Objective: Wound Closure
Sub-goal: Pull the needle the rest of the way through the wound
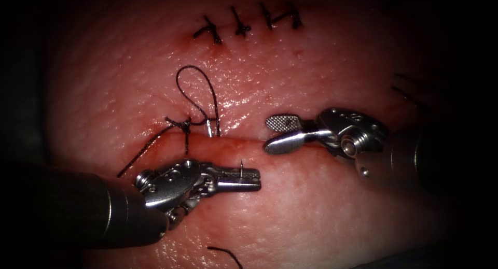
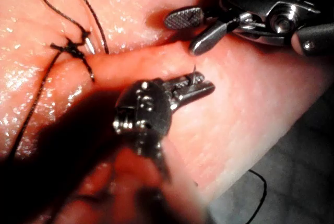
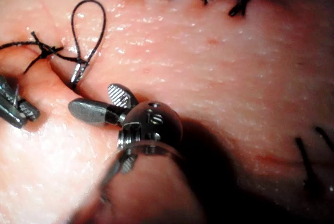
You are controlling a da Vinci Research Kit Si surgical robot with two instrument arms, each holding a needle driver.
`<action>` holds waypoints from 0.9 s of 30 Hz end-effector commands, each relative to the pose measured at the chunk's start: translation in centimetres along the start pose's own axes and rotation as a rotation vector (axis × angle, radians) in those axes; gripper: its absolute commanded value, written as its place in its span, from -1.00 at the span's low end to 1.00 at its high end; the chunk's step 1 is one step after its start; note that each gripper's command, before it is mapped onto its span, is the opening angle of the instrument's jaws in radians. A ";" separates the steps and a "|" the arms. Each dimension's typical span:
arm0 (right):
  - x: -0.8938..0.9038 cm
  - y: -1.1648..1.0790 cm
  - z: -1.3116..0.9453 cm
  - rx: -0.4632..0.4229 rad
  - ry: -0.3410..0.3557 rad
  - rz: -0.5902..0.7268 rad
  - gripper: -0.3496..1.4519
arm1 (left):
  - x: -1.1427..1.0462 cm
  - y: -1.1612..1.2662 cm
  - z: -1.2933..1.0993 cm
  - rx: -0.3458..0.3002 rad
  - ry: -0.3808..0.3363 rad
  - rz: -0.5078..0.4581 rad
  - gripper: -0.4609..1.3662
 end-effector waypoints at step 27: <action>-0.26 -0.29 -0.01 0.074 -0.036 -0.087 0.14 | 0.15 0.19 -0.09 -0.128 0.110 -0.329 -0.88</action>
